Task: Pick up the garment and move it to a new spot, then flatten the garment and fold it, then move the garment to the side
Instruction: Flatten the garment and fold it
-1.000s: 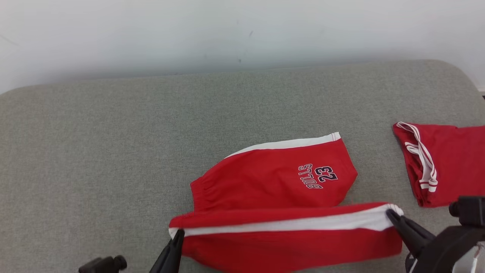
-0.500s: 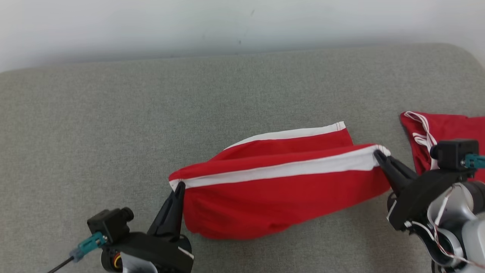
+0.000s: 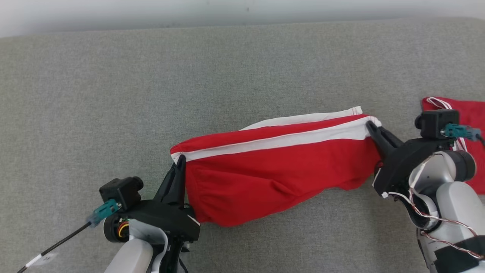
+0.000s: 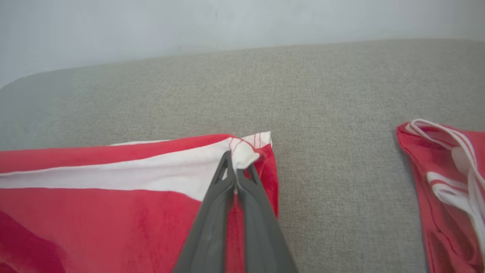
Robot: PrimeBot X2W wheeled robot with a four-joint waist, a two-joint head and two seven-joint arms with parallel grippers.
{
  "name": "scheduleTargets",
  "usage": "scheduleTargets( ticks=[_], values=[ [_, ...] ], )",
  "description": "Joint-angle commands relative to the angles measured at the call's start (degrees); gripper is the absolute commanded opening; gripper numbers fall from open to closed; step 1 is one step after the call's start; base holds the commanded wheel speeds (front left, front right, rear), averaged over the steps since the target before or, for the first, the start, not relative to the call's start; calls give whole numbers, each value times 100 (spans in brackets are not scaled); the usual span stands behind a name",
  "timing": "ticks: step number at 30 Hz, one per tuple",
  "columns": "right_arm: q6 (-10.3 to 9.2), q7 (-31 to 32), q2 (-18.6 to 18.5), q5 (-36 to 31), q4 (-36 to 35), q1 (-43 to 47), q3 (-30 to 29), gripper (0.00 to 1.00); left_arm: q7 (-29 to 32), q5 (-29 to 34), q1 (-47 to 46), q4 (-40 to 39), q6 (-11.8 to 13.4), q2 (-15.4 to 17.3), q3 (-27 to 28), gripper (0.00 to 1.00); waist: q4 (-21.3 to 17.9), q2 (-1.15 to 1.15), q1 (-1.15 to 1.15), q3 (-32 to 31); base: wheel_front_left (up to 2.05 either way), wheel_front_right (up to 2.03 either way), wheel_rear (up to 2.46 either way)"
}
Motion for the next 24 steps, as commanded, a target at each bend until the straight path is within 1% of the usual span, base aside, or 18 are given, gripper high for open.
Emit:
scheduleTargets(
  ticks=[1, 2, 3, 4, 7, 14, 22, 24],
  values=[
    [-13, -35, 45, -69, 194, -151, 28, 19, -44, 109, -150, 142, 44, -42, -29, 3, 32, -1, -1, 47, 0, 0, 0],
    [-13, -47, 58, -96, 307, -217, 45, 54, -34, 141, -196, 227, 73, -53, -43, 29, 36, -1, -1, 55, 0, 0, 0],
    [-13, -46, 82, -104, 423, -256, 50, 100, -31, 176, -249, 308, 73, -57, -70, 78, 37, -1, -1, 58, 0, 0, 0],
    [-13, -36, 104, -142, 536, -309, 82, 100, -27, 182, -295, 387, 96, -68, -84, 100, 36, -1, -1, 60, 0, 0, 0],
    [-13, -33, 126, -190, 796, -452, 130, 100, -2, 195, -399, 588, 117, -100, -126, 100, 35, -1, -1, 47, 0, 0, 0],
    [-13, -246, 92, -180, 1017, -575, 192, 100, -113, 275, -440, 797, 120, -98, -173, 100, 47, -1, -1, -74, 0, 0, 0],
    [-13, -162, 20, -144, 1068, -249, 76, 100, -533, 516, -38, 689, 140, 85, -174, 100, 43, -1, -1, -567, 0, 0, 0],
    [-14, -151, 50, -128, 1065, -125, -6, 100, -636, 619, 130, 587, 192, 159, -149, 100, 40, -1, -1, -716, 0, 0, 0]
  ],
)
